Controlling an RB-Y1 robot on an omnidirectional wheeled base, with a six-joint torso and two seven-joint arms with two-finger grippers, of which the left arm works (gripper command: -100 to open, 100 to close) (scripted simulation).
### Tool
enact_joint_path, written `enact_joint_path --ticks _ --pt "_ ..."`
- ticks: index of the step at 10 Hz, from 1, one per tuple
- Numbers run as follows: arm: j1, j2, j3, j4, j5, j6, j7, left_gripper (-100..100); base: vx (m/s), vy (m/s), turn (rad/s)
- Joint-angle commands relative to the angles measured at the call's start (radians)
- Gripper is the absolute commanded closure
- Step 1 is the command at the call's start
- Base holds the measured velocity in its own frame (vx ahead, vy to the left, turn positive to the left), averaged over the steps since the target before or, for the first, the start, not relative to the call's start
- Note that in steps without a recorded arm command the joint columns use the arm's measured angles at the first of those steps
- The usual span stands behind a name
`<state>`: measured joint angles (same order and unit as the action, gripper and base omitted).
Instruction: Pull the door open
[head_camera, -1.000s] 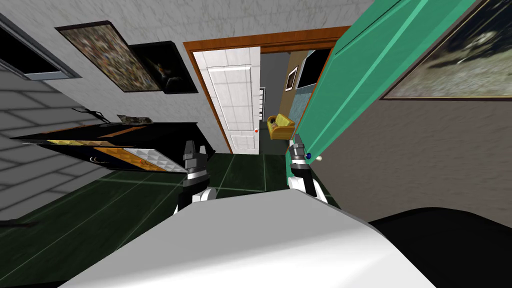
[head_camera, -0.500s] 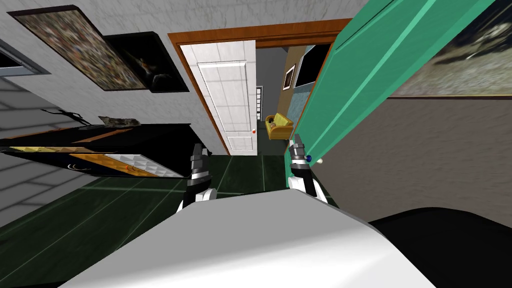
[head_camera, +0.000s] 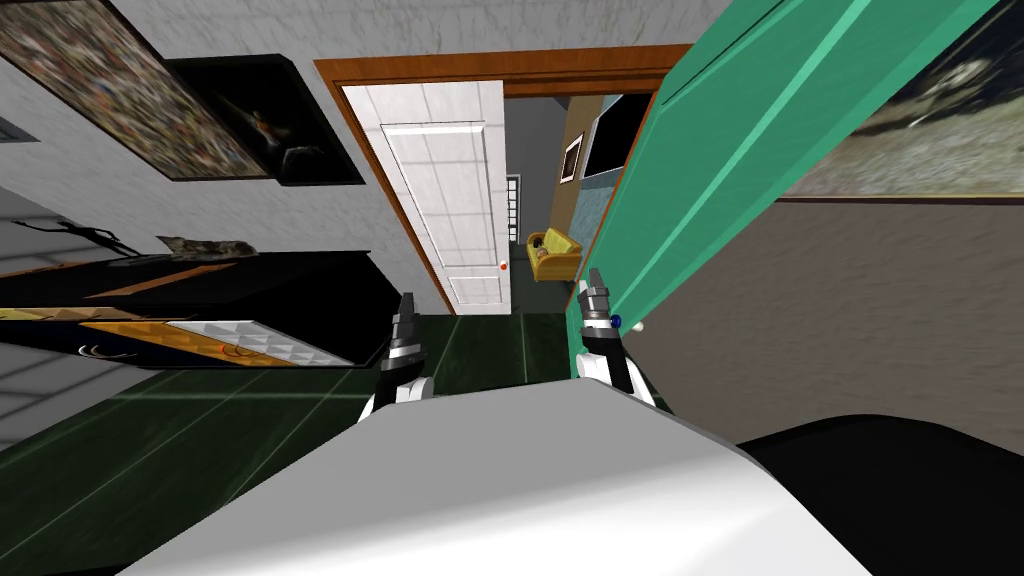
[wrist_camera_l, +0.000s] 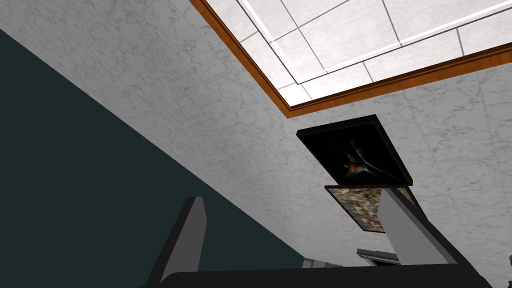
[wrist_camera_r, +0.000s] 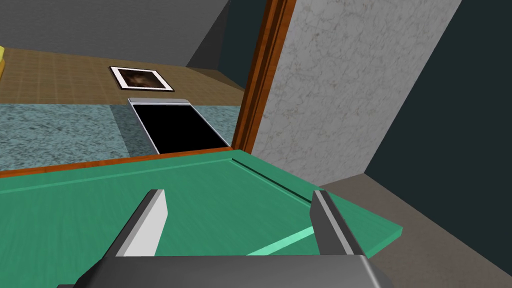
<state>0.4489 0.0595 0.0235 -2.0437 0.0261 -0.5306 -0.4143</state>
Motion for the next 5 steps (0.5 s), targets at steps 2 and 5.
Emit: enact_joint_path --ticks 2,5 --pt "-0.017 0.009 0.014 0.045 -0.013 -0.005 -0.046 -100 0.127 -0.041 -0.05" --pt "-0.035 0.016 0.031 0.106 -0.029 -0.017 -0.099 -100 0.103 -0.033 -0.06"
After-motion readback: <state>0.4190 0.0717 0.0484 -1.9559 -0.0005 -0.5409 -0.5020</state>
